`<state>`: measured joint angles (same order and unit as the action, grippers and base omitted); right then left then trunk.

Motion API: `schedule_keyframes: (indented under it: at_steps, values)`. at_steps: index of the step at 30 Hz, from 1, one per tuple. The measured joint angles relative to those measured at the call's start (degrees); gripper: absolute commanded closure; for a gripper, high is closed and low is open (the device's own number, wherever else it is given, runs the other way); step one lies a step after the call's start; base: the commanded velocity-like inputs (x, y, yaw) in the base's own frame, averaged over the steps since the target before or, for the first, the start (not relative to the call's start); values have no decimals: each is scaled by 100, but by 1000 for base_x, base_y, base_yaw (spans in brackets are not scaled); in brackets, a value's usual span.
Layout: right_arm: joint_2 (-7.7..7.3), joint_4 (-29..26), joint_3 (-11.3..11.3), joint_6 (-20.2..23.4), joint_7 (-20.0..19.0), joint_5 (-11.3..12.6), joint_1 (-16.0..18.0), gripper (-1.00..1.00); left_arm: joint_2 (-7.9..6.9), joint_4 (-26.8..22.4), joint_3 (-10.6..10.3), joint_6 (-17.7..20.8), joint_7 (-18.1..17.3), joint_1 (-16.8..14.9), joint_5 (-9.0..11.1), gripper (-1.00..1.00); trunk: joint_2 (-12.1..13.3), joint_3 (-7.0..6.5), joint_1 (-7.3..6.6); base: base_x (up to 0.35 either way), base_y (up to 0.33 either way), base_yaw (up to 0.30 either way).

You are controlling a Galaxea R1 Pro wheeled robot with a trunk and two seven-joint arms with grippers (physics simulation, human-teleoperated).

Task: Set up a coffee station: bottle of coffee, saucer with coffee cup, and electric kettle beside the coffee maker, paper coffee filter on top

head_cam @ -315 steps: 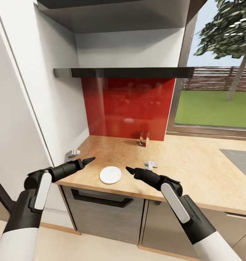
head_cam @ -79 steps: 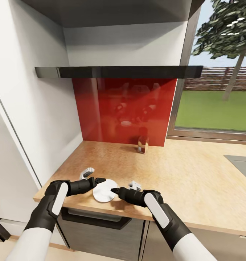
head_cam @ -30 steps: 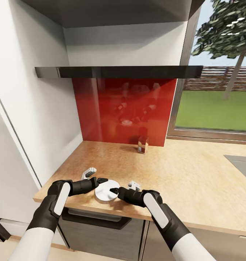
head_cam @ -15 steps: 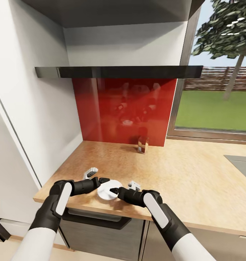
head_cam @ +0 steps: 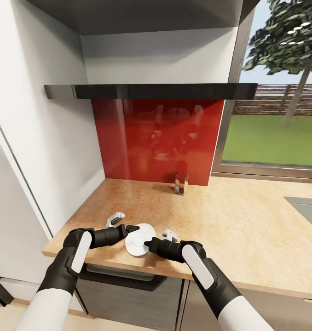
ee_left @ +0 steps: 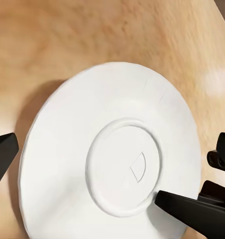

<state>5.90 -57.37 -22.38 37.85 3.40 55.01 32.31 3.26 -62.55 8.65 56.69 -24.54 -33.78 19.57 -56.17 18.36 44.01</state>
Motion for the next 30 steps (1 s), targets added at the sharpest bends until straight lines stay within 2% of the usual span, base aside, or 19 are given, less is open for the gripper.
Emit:
schedule_keyframes:
  at_steps: [22,26,30]
  values:
    - [-4,-18,-36,2,12,-14,-1,100,-8,-45,35,6,0,0,45,-100,0,0,0,0,0,0]
    - [-12,-63,-38,11,8,-59,-1,100,-36,-288,268,2,0,0,46,-100,0,0,0,0,0,0]
    - [-25,-82,-8,17,2,-62,0,100,-47,-570,337,1,-1,0,45,-100,0,0,0,0,0,0]
